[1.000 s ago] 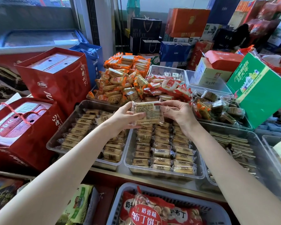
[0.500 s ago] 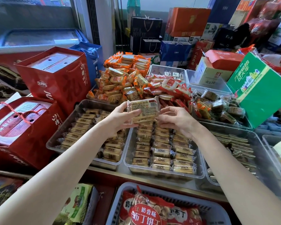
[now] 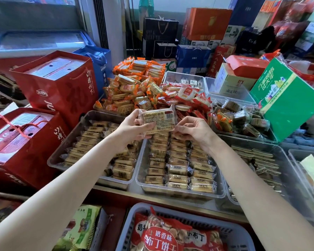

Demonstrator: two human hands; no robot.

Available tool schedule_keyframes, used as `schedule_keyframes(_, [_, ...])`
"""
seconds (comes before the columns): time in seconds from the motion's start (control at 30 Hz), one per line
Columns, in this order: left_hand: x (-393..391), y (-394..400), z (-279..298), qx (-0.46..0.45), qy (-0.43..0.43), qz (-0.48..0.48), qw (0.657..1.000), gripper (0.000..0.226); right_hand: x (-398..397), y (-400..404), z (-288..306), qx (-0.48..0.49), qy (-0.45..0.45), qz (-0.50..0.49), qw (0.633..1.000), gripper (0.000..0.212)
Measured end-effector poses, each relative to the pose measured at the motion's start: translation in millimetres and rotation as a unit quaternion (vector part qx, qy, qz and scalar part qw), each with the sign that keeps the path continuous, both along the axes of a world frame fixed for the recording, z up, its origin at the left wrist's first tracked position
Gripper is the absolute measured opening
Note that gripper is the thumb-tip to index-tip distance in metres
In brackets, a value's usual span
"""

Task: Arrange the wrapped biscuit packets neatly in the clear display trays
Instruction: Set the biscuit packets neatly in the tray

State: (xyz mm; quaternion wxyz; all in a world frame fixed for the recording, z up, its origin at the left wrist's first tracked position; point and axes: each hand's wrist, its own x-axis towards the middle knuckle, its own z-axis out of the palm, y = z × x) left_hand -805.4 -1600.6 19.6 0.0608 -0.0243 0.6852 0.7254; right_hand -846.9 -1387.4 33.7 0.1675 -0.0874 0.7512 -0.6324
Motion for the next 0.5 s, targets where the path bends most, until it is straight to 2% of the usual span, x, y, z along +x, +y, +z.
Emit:
schedule_keyframes(0.13, [2, 4, -3, -0.092, 0.064, 0.018, 0.993, 0.038, 0, 4, -11, 0.029, 0.015, -0.019, 0.999, 0.006])
schedule_keyframes(0.2, [1, 4, -5, -0.193, 0.128, 0.030, 0.972, 0.042, -3, 9, -15, 0.033, 0.013, -0.034, 0.999, 0.005])
schedule_keyframes(0.23, [2, 3, -6, -0.265, 0.182, 0.038, 0.946, 0.043, -5, 10, -16, 0.024, 0.004, -0.049, 0.999, 0.006])
schedule_keyframes(0.3, [3, 3, -8, -0.396, 0.303, 0.033, 0.866, 0.043, -7, 8, -13, -0.020, -0.018, -0.071, 0.997, 0.012])
schedule_keyframes(0.37, [6, 7, -9, -0.468, 0.380, 0.002, 0.798, 0.044, -7, 5, -7, -0.070, -0.030, -0.067, 0.995, 0.019])
schedule_keyframes(0.4, [7, 9, -9, -0.478, 0.396, -0.012, 0.784, 0.045, -7, 3, -5, -0.082, -0.016, -0.053, 0.995, 0.018])
schedule_keyframes(0.43, [6, 10, -11, -0.474, 0.400, -0.019, 0.785, 0.046, -7, 2, -2, -0.081, 0.010, -0.033, 0.996, 0.017])
schedule_keyframes(0.5, [3, 9, -15, -0.443, 0.378, -0.006, 0.813, 0.046, -7, 2, 0, -0.071, 0.054, 0.004, 0.996, 0.021])
